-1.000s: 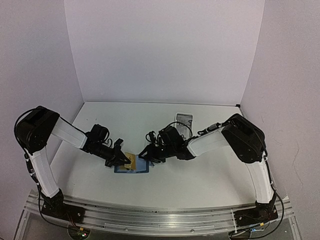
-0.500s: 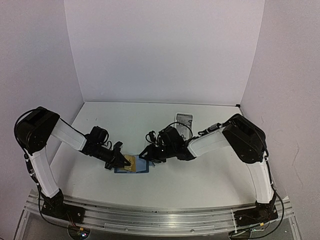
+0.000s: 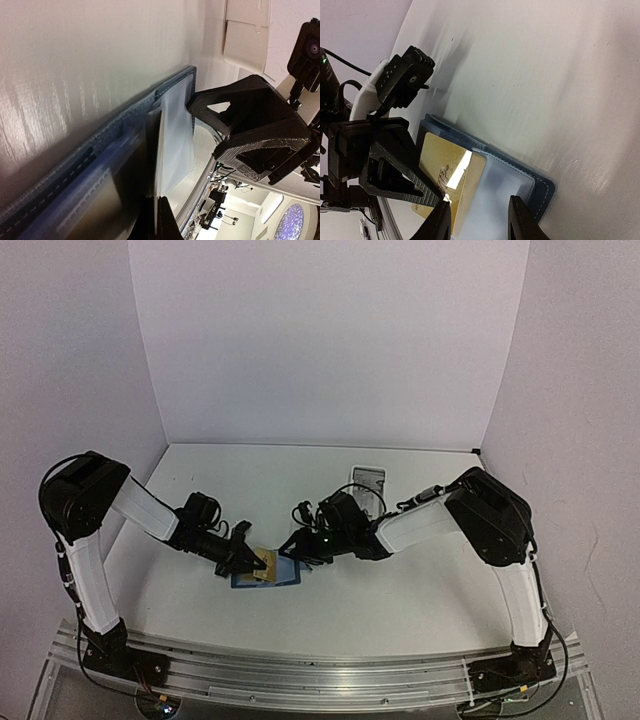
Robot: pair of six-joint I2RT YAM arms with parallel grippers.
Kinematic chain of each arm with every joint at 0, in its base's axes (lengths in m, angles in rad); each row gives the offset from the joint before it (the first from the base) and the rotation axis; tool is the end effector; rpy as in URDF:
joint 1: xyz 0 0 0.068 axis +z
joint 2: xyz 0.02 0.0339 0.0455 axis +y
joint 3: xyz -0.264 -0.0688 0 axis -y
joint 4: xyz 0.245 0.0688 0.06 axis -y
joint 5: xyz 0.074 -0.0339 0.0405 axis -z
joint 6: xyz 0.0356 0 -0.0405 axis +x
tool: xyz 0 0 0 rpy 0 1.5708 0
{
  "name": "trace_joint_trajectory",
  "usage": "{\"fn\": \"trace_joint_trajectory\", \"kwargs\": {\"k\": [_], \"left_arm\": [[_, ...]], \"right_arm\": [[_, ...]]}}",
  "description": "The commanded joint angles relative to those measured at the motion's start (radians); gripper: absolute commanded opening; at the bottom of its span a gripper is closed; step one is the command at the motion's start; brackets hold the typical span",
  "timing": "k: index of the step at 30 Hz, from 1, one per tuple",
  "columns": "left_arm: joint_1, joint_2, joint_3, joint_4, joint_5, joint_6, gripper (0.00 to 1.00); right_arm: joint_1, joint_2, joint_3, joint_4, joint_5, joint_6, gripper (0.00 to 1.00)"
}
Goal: Put the credit cards into the card holder
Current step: Insert the credit card into the card holder.
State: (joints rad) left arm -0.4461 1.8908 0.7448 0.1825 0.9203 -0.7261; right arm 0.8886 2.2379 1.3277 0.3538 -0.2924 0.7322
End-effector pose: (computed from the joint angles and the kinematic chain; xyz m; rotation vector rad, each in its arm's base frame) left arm 0.2703 -0.1607 0.0871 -0.0380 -2.6988 1.5635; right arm 0.2902 0.3735 0.1072 -0.3782 2.3457 1.1938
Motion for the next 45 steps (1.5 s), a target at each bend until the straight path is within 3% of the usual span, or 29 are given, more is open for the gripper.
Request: {"fn": "trace_joint_trajectory", "kwargs": {"k": [1,4,11,14,18,22,30,35,40,45], "left_arm": [[0.001,0.039,-0.043,0.132,-0.068,-0.007,0.00],[-0.004,0.051,-0.069,0.217,-0.067,-0.048,0.00],[-0.071,0.099,-0.040,0.177,-0.090,-0.002,0.00],[-0.094,0.112,0.026,0.038,-0.119,0.061,0.13],[-0.062,0.038,0.075,-0.188,-0.251,0.123,0.14],[-0.063,-0.014,0.159,-0.336,-0.241,0.195,0.37],[-0.064,-0.086,0.295,-0.625,-0.241,0.266,0.47],[-0.065,-0.184,0.293,-0.606,-0.281,0.260,0.47],[-0.065,-0.172,0.231,-0.527,-0.283,0.236,0.48],[-0.065,-0.143,0.206,-0.474,-0.295,0.226,0.42]], "right_arm": [[0.002,0.016,-0.010,-0.067,-0.026,0.010,0.37],[0.002,0.015,-0.020,-0.067,-0.033,0.018,0.37],[0.002,0.043,0.004,-0.065,-0.047,0.025,0.37],[0.002,0.047,0.014,-0.065,-0.051,0.026,0.37],[0.002,0.029,0.007,-0.066,-0.045,0.023,0.37],[0.002,0.015,0.000,-0.068,-0.030,0.021,0.38],[0.003,-0.049,0.006,-0.103,0.017,0.010,0.38],[0.003,-0.101,0.031,-0.183,0.079,0.004,0.38],[0.003,-0.119,0.043,-0.257,0.116,0.017,0.39],[0.002,-0.092,0.051,-0.294,0.108,0.031,0.42]]}}
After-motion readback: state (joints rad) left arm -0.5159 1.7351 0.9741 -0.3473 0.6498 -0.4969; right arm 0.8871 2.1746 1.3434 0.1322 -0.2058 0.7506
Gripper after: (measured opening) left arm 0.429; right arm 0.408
